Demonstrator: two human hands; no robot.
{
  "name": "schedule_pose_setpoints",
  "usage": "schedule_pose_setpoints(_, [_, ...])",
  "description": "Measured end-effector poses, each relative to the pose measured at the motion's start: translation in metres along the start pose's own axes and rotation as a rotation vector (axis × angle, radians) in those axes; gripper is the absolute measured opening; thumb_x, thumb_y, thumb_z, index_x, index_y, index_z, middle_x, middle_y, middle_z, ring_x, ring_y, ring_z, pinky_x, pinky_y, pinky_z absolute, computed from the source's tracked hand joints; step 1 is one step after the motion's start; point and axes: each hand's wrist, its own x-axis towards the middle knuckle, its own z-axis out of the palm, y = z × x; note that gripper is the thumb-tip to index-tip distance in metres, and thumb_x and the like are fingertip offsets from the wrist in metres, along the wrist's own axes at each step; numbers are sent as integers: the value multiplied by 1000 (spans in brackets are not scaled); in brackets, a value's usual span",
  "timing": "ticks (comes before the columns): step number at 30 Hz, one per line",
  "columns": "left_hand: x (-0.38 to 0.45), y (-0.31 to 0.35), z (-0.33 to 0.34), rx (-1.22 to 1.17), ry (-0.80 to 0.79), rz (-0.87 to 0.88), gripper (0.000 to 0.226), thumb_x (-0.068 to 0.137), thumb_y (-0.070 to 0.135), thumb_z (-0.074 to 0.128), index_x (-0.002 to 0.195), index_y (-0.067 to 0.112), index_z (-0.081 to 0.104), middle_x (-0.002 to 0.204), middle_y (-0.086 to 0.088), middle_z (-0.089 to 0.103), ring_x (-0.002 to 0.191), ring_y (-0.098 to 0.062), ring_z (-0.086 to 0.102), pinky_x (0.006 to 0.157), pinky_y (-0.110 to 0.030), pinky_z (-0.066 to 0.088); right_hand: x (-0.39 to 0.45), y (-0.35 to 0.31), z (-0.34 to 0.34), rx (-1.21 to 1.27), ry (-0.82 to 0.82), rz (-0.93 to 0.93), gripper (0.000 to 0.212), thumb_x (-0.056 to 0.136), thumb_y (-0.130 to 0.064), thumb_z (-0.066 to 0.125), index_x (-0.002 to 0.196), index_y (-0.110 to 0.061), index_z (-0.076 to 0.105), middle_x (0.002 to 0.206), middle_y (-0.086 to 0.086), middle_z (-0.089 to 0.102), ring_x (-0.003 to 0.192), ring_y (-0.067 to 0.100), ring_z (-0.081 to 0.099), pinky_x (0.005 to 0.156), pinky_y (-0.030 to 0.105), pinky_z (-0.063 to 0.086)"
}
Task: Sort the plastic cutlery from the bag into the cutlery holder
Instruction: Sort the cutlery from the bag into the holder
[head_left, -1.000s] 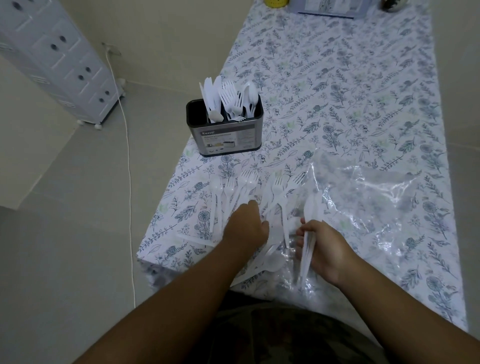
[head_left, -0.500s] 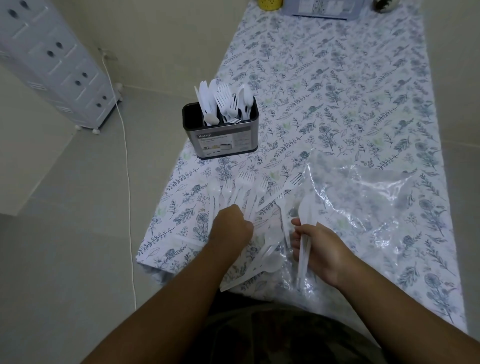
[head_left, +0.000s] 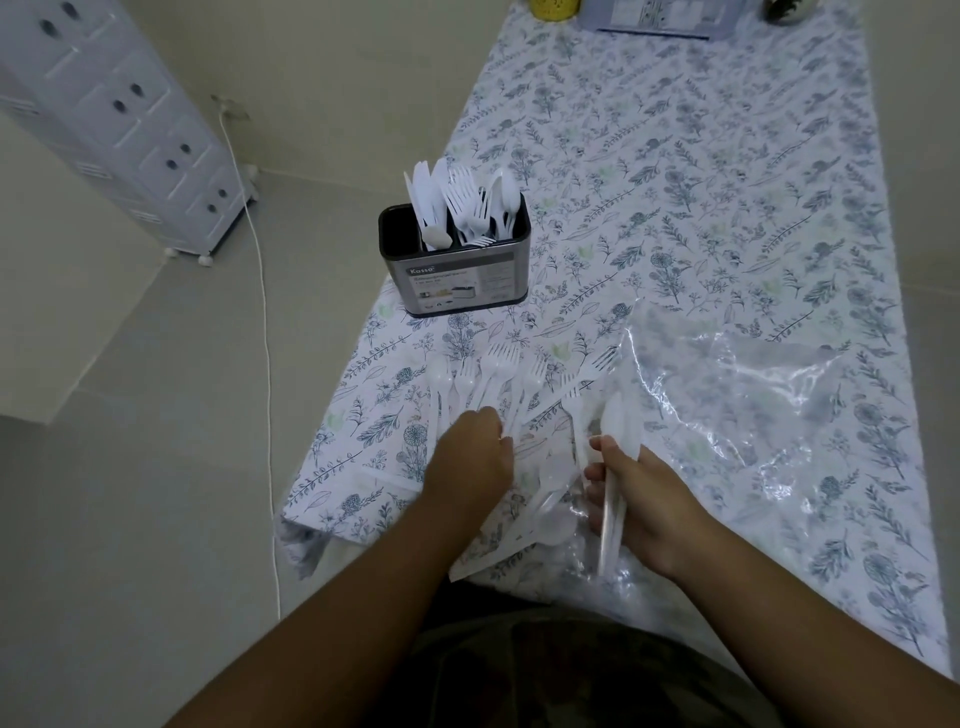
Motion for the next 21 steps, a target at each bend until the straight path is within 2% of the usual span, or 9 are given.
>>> schedule_pose_setpoints(2, [7, -6, 4, 90, -58, -72, 19, 95, 31, 59, 101, 12, 59, 92, -1, 58, 85, -17, 57, 68, -29, 44, 0, -1, -4, 29, 10, 27, 25, 103, -34, 57, 114, -14, 64, 73, 2, 56, 59, 17, 50, 56, 34, 47])
schedule_pose_setpoints(4, [10, -2, 6, 134, -104, -94, 16, 95, 27, 59, 91, 12, 57, 83, 0, 54, 81, -18, 57, 64, -28, 41, 0, -3, -5, 40, -6, 32, 19, 102, -32, 59, 108, -15, 65, 69, 1, 54, 58, 15, 46, 54, 31, 45])
schedule_pose_setpoints(6, [11, 3, 7, 155, -116, -97, 22, 95, 19, 55, 75, 13, 48, 73, 2, 48, 71, -16, 55, 56, -25, 37, 0, -3, -5, 40, -38, 20, 8, 101, -20, 61, 105, -13, 65, 66, 1, 54, 56, 14, 45, 52, 30, 43])
schedule_pose_setpoints(8, [11, 2, 8, 133, -118, -124, 29, 94, 17, 52, 67, 16, 41, 69, 2, 45, 61, -10, 46, 47, -22, 30, 1, -3, -5, 49, -47, 14, 13, 100, -7, 59, 108, -12, 67, 65, 1, 56, 55, 13, 46, 51, 29, 41])
schedule_pose_setpoints(10, [9, 0, 9, 111, -112, -145, 26, 95, 17, 51, 70, 16, 42, 70, 4, 44, 62, -10, 45, 48, -22, 29, 2, -3, -5, 56, -49, 26, 18, 99, -3, 58, 111, -11, 69, 67, 2, 56, 55, 14, 46, 52, 29, 40])
schedule_pose_setpoints(14, [3, -3, 14, 52, -116, -134, 11, 99, 25, 52, 96, 15, 48, 83, 6, 45, 80, -15, 49, 66, -27, 37, 2, -2, -3, 37, -62, 32, 23, 98, -2, 58, 117, -10, 69, 70, 4, 52, 57, 15, 44, 54, 31, 38])
schedule_pose_setpoints(21, [3, 5, 13, 44, -149, -200, 13, 95, 10, 52, 87, 15, 43, 84, 2, 47, 81, -15, 52, 66, -25, 40, 3, -1, 1, -10, -92, 16, 23, 98, -3, 58, 119, -8, 68, 69, 4, 51, 55, 14, 44, 53, 31, 37])
